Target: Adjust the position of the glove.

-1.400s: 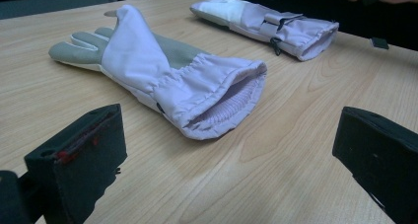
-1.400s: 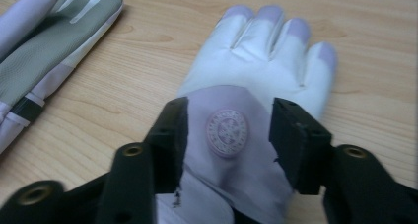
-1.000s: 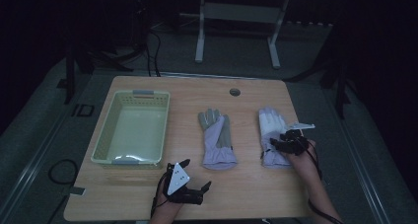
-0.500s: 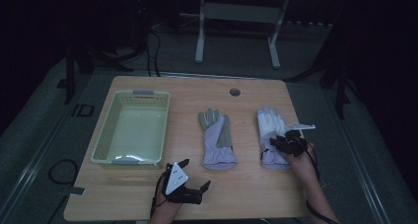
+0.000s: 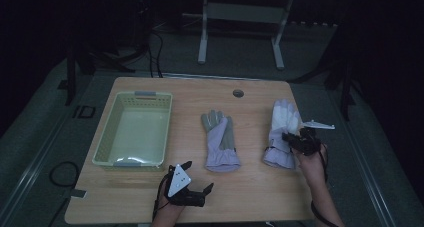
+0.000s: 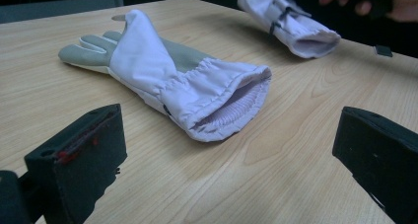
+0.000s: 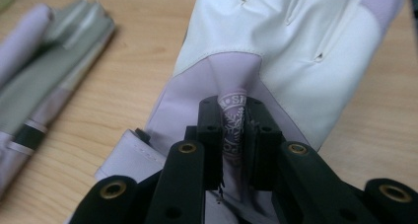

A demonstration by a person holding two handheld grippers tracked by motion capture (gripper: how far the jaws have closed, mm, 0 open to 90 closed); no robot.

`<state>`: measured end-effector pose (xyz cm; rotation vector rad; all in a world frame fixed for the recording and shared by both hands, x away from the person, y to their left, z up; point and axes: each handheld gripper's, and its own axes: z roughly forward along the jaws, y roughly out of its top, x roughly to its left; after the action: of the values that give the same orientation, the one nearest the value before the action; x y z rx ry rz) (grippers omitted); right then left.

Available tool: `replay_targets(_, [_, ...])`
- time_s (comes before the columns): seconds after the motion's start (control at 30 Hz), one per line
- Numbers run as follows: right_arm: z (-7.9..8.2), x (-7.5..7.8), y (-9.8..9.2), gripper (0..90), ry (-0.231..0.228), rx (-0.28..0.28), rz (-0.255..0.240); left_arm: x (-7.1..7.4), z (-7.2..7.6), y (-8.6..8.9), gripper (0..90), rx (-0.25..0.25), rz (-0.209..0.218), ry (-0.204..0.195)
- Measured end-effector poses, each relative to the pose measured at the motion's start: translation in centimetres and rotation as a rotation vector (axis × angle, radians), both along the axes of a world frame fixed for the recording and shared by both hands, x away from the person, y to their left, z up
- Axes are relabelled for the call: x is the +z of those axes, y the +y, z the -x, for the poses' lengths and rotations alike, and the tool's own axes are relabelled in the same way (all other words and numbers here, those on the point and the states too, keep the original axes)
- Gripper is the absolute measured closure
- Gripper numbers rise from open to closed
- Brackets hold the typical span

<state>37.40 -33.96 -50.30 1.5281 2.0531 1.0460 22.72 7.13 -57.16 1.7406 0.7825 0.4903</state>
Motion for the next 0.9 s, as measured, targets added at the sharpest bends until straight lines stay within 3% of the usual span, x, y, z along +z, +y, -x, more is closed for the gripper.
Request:
replay_targets(0.3, [0.6, 4.9, 1.5, 79.6, -0.062, -0.003, -0.005, 0.0, 0.0, 0.1, 0.0, -0.001, 0.005, 0.002])
replay_targets(0.57, [0.7, 7.3, 5.0, 79.7, -0.089, 0.030, -0.006, 0.0, 0.0, 0.1, 0.0, 0.001, 0.008, -0.003])
replay_targets(0.6, [0.8, 8.0, 6.3, 79.7, -0.114, 0.049, -0.015, 0.0, 0.0, 0.1, 0.0, 0.001, 0.011, -0.002])
replay_targets(0.7, [0.9, 9.0, 8.1, 79.6, -0.125, 0.071, -0.008, 0.0, 0.0, 0.1, 0.0, 0.002, 0.012, 0.000])
replay_targets(0.8, [0.9, 9.6, 9.5, 79.7, -0.121, 0.086, -0.001, 0.0, 0.0, 0.1, 0.0, 0.000, 0.012, 0.000])
replay_targets(0.9, [1.2, 10.3, 12.4, 79.7, -0.109, 0.112, 0.015, 0.0, 0.0, 0.1, 0.0, -0.003, 0.016, 0.000])
